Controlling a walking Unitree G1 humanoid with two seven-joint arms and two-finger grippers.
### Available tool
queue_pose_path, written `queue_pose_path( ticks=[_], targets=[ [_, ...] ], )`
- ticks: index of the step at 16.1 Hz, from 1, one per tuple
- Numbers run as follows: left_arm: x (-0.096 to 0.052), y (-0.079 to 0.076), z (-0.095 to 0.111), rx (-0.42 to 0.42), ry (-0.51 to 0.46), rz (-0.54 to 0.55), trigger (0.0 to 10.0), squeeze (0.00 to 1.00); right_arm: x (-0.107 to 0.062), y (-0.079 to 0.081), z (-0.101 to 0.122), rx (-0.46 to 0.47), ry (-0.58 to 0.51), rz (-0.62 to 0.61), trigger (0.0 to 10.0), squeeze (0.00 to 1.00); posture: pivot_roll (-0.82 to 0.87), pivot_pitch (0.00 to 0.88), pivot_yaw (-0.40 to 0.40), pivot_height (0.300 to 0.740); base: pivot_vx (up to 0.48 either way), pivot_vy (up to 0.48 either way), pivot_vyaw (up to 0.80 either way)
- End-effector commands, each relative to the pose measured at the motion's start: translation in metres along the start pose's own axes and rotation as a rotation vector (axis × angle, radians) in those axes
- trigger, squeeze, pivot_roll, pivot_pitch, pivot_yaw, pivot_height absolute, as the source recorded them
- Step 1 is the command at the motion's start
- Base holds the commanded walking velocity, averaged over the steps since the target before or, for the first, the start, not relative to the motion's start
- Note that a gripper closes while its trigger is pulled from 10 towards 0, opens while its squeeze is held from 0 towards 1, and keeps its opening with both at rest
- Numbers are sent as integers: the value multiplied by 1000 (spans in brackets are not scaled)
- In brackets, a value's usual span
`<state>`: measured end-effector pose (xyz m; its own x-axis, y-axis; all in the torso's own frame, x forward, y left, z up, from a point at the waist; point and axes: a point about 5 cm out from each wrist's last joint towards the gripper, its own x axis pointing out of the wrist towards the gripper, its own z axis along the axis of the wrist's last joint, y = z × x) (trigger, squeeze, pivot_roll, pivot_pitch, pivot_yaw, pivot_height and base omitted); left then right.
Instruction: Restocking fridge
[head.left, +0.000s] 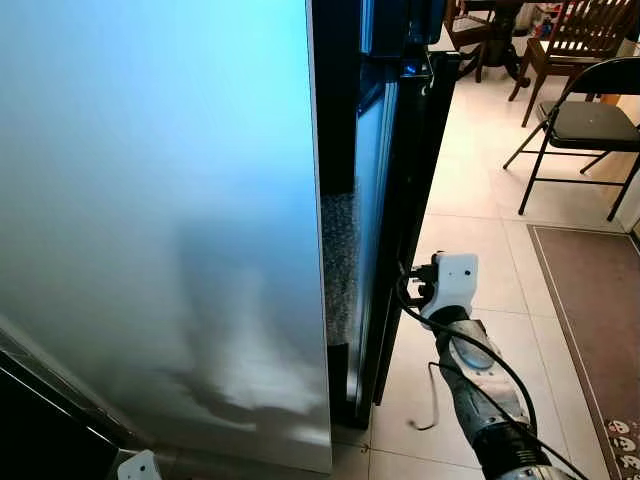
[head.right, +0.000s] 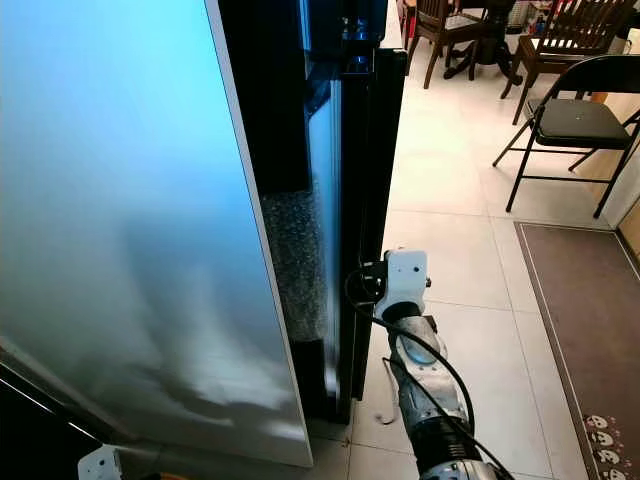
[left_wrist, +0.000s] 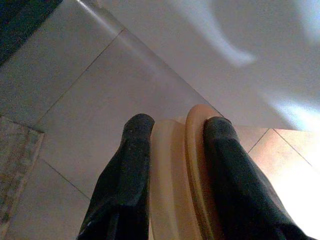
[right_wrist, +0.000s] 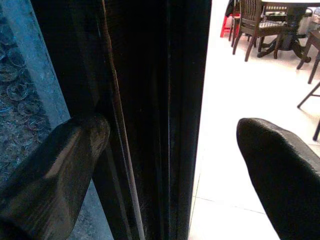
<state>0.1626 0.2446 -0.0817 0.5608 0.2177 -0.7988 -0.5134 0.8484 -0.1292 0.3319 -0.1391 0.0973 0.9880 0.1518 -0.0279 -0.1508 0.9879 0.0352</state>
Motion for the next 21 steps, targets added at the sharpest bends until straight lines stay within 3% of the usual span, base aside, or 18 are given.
queue_pose_path(
  ticks=[1,7,15,17,21],
  targets=[
    [0,-1,0,12,4,-2,10000,0,5,-1,8,4,-28,-13,10000,0,-118,0,50,740,0,0,0],
    [-1,5,-2,15,10,4,10000,0,-5,-25,8,-65,-67,-198,10000,0,-114,0,49,740,0,0,0],
    [-5,21,-8,27,28,19,10000,0,-26,-55,-7,-121,-4,-409,10000,0,-128,0,50,740,0,0,0],
    [-6,24,-9,30,31,20,10000,0,-28,-57,-11,-118,16,-427,10000,0,-125,0,49,740,0,0,0],
    [-7,30,-11,32,36,26,10000,0,-22,-41,-15,-109,54,-320,10000,0,-127,0,48,740,0,0,0]
  ],
)
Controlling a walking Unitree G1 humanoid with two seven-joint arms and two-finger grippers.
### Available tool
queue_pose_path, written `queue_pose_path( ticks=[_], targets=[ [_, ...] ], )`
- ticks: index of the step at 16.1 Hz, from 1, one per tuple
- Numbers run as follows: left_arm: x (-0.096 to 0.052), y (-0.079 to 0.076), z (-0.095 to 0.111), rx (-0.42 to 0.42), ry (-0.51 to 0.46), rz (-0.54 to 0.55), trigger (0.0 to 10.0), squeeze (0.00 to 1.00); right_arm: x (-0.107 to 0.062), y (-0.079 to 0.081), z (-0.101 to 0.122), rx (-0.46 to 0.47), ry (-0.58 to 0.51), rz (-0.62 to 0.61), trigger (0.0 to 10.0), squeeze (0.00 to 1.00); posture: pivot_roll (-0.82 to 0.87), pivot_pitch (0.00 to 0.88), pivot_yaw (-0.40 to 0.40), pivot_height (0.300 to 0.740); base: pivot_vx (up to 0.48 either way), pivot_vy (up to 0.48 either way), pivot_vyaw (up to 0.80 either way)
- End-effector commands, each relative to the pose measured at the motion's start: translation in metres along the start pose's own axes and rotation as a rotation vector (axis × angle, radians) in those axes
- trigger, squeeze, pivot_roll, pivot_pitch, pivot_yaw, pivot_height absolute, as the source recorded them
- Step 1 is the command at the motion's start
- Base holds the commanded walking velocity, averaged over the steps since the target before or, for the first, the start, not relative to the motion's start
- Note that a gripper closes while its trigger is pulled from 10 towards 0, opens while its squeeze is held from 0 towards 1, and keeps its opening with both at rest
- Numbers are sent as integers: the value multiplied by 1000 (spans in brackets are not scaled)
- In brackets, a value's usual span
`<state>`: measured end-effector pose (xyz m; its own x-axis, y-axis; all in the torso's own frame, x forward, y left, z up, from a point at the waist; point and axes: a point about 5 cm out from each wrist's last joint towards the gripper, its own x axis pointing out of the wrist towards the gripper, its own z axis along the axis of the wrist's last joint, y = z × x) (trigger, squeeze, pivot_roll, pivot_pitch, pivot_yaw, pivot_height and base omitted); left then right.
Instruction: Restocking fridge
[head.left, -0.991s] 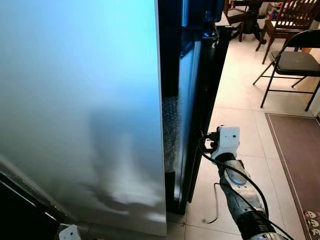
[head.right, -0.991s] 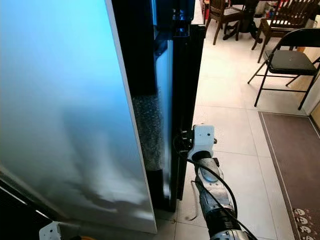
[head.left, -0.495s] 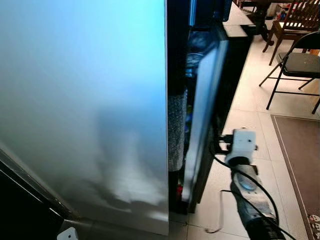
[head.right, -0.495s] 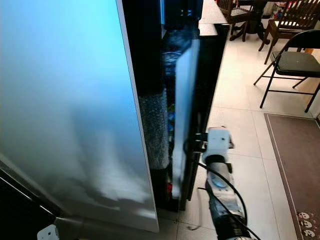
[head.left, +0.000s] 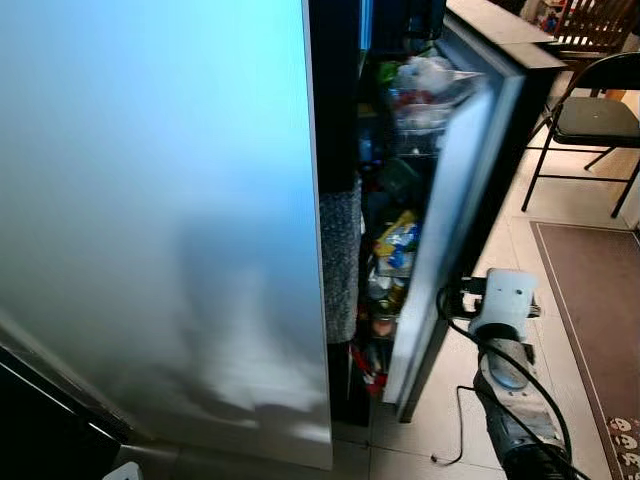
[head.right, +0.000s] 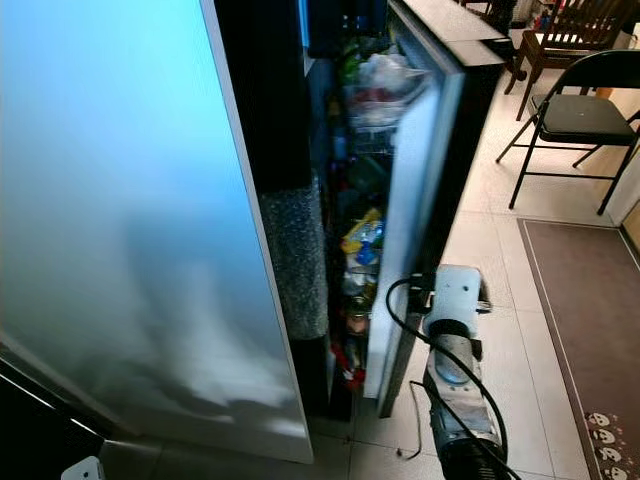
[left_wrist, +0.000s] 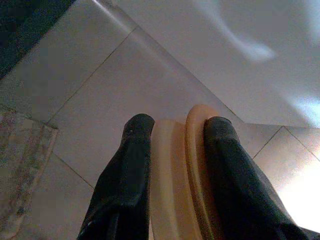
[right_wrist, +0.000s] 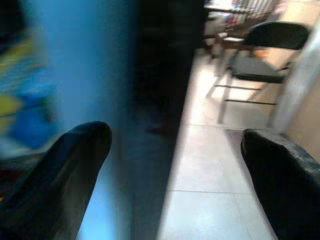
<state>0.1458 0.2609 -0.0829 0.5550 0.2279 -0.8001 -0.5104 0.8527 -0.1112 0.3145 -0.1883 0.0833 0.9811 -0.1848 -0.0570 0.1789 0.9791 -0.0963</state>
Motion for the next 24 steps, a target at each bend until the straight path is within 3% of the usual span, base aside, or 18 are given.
queue_pose_path(
  ticks=[1,3,5,7,11,14,16,18,19,21,24],
  targets=[
    [-3,7,-9,18,40,14,10000,0,0,20,-1,-7,26,125,10000,0,-126,0,47,740,0,0,0],
    [-3,6,-14,17,48,11,10000,0,0,36,-1,6,45,227,10000,0,-123,0,44,740,0,0,0],
    [-4,4,-16,16,50,10,10000,0,1,40,2,13,41,254,10000,0,-122,0,42,740,0,0,0],
    [-4,3,-17,14,51,9,10000,0,3,41,4,2,47,291,10000,0,-127,0,44,740,0,0,0],
    [-3,2,-15,6,52,13,10000,0,11,28,2,-16,68,273,10000,0,-122,0,42,740,0,0,0],
    [-4,7,-15,4,53,21,10000,0,5,33,-3,-11,85,294,10000,0,-112,0,43,740,0,0,0],
    [-5,13,-14,4,51,30,10000,0,5,15,-15,-62,149,230,10000,0,-117,0,51,740,0,0,0],
    [-5,15,-13,9,49,32,10000,0,6,-18,-31,-122,219,163,10000,0,-133,0,53,740,0,0,0],
    [-5,14,-12,12,48,32,10000,0,4,-26,-37,-129,243,157,10000,0,-145,0,55,740,0,0,0],
    [-4,12,-11,20,47,27,10000,0,1,-33,-45,-139,283,168,10000,0,-166,0,62,740,0,0,0],
    [-2,5,-8,31,44,10,10000,0,-18,-41,-79,-113,395,141,10000,0,-155,0,65,740,0,0,0]
  ],
)
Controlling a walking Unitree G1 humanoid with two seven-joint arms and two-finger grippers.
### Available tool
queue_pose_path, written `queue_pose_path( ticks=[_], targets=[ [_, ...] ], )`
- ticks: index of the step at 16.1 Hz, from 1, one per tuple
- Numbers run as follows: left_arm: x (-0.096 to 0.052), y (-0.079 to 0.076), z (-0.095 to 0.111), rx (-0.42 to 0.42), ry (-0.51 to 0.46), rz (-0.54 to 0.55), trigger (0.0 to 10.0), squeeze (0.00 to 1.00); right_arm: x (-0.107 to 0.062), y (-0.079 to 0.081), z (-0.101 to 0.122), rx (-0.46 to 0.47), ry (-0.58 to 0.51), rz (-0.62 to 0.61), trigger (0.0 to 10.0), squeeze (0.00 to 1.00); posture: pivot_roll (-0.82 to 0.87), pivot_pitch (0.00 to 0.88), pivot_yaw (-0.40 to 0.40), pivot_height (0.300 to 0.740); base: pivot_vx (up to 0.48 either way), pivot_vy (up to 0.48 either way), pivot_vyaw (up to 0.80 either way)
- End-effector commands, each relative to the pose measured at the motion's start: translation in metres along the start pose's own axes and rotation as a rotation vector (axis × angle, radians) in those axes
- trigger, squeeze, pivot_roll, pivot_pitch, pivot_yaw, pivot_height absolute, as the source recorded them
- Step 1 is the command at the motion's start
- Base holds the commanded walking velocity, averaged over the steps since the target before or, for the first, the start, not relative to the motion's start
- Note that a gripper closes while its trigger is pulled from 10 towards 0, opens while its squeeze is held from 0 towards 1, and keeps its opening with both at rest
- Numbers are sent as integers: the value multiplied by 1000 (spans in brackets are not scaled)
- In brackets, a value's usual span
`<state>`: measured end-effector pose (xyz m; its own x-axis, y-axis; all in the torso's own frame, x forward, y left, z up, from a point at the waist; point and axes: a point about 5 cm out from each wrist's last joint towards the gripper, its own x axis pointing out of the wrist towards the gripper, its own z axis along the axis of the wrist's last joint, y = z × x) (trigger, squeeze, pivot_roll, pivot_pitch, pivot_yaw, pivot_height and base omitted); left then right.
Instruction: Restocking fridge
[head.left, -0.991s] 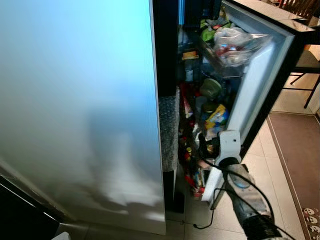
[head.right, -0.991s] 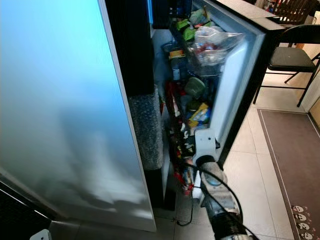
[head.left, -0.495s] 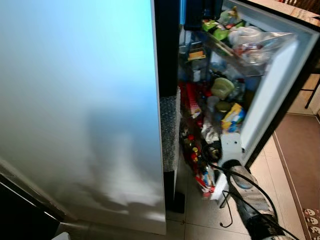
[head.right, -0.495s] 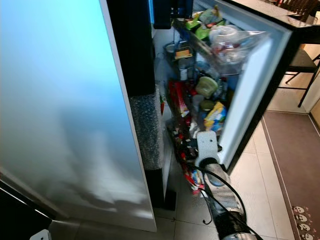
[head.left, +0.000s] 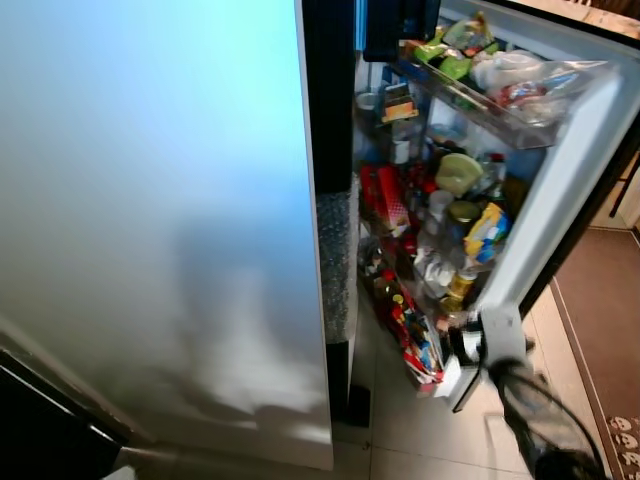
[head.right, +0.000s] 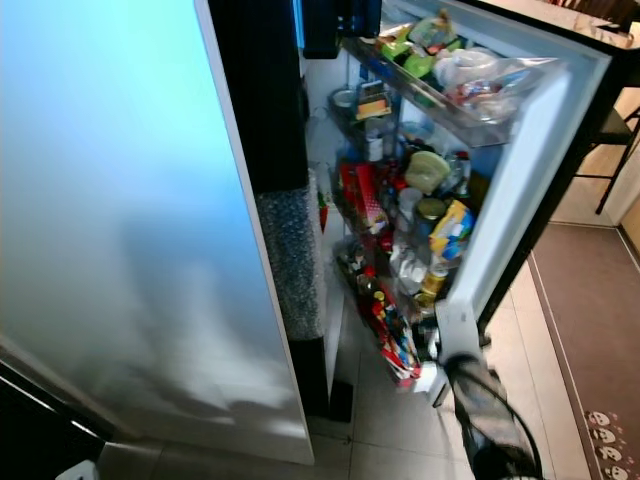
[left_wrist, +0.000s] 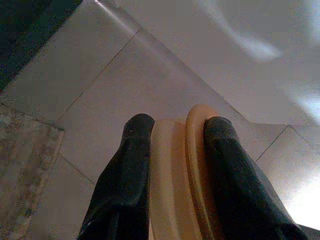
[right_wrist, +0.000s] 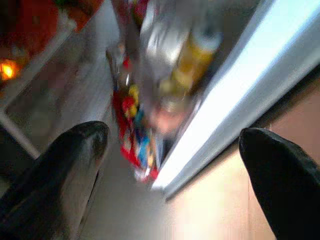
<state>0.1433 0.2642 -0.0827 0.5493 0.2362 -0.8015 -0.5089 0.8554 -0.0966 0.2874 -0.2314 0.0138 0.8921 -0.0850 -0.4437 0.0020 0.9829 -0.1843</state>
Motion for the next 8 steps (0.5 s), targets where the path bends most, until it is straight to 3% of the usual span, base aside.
queue_pose_path(
  ticks=[1,4,6,8],
  targets=[
    [-1,0,-8,19,42,-2,10000,0,-3,0,-11,28,27,-6,10000,0,-155,0,65,740,0,0,0],
    [1,-2,0,18,31,-4,10000,0,-22,12,-71,67,254,13,10000,0,-160,0,62,740,0,0,0],
    [2,-7,3,5,25,-6,10000,0,-54,27,-125,63,473,69,10000,0,-129,0,48,740,0,0,0],
    [4,-20,2,5,26,-20,10000,0,-64,34,-138,88,527,83,10000,0,-117,0,40,740,0,0,0]
  ],
)
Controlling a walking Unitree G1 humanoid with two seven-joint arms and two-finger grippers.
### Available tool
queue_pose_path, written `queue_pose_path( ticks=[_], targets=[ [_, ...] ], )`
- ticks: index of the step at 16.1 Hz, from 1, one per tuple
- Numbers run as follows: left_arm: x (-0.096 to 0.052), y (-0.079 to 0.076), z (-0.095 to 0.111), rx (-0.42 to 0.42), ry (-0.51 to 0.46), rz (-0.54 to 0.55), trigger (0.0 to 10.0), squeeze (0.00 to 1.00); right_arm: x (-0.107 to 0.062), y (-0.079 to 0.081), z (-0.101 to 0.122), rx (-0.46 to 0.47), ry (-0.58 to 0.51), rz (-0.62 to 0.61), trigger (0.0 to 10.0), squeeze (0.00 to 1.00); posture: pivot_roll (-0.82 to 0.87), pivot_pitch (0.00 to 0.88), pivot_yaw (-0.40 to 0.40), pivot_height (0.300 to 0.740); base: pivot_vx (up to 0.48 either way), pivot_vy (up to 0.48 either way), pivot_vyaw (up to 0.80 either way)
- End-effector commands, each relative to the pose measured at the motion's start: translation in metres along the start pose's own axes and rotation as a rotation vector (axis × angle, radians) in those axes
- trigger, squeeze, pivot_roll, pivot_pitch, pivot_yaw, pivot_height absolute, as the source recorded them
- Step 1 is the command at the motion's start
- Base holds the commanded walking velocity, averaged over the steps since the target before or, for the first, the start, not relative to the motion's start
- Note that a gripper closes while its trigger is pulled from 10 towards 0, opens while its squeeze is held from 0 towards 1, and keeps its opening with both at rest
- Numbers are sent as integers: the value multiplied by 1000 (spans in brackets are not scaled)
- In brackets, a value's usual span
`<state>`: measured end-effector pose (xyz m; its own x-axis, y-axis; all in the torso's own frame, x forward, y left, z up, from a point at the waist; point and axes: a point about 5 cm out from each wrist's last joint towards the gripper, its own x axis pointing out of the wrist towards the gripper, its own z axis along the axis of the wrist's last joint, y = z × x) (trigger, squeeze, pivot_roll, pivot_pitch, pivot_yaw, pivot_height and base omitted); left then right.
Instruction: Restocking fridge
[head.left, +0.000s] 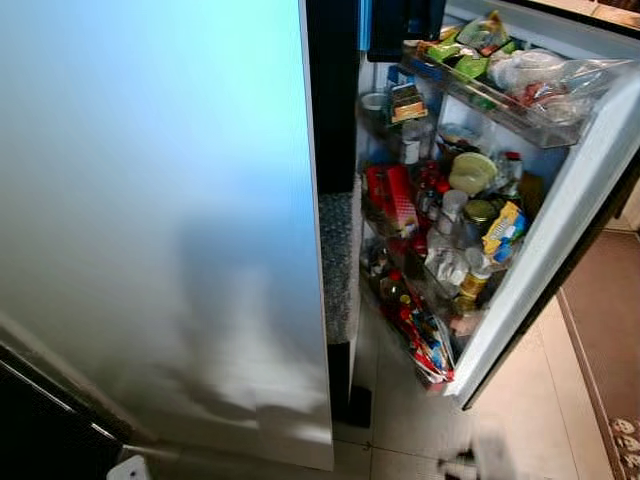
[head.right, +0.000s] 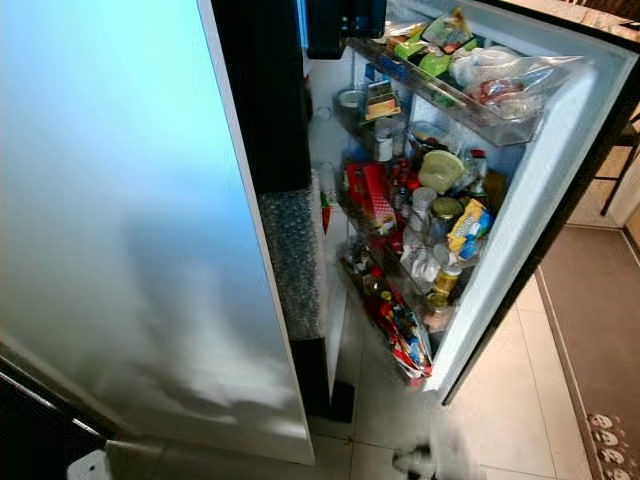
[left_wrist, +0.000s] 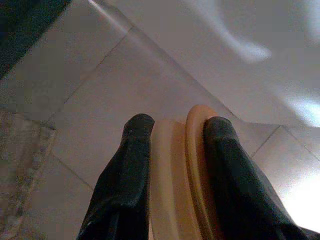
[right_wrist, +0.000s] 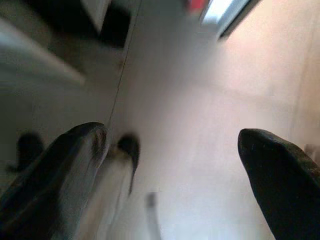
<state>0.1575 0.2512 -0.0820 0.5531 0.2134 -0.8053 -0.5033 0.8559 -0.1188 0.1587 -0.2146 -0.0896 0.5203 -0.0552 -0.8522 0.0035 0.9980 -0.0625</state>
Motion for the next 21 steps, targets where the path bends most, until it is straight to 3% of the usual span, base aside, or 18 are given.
queue_pose_path(
  ticks=[1,5,7,9,13,18,21],
  targets=[
    [0,-3,-4,29,21,-3,10000,0,1,0,7,20,-26,1,10000,0,-119,0,40,740,0,0,0],
    [-2,5,-9,40,38,8,10000,0,-6,-10,-19,31,-11,-1,10000,0,-139,0,48,740,0,-273,0],
    [-6,25,-10,47,44,26,10000,0,-6,-14,-14,42,-27,-21,10000,0,-146,0,54,740,0,-272,0],
    [-7,30,-10,51,45,29,10000,0,-3,-11,-7,68,-44,-28,10000,0,-164,0,64,740,0,-270,0],
    [-9,28,-18,71,62,14,10000,0,-3,-16,3,118,-91,-44,10000,0,-171,0,70,740,0,-263,0],
    [-11,13,-39,75,86,-5,10000,0,-5,-27,6,129,-114,-75,10000,0,-166,0,66,740,0,-207,0],
    [-9,7,-36,70,84,3,10000,0,-7,-43,32,197,-240,-117,10000,0,-161,0,61,740,0,0,0]
  ],
)
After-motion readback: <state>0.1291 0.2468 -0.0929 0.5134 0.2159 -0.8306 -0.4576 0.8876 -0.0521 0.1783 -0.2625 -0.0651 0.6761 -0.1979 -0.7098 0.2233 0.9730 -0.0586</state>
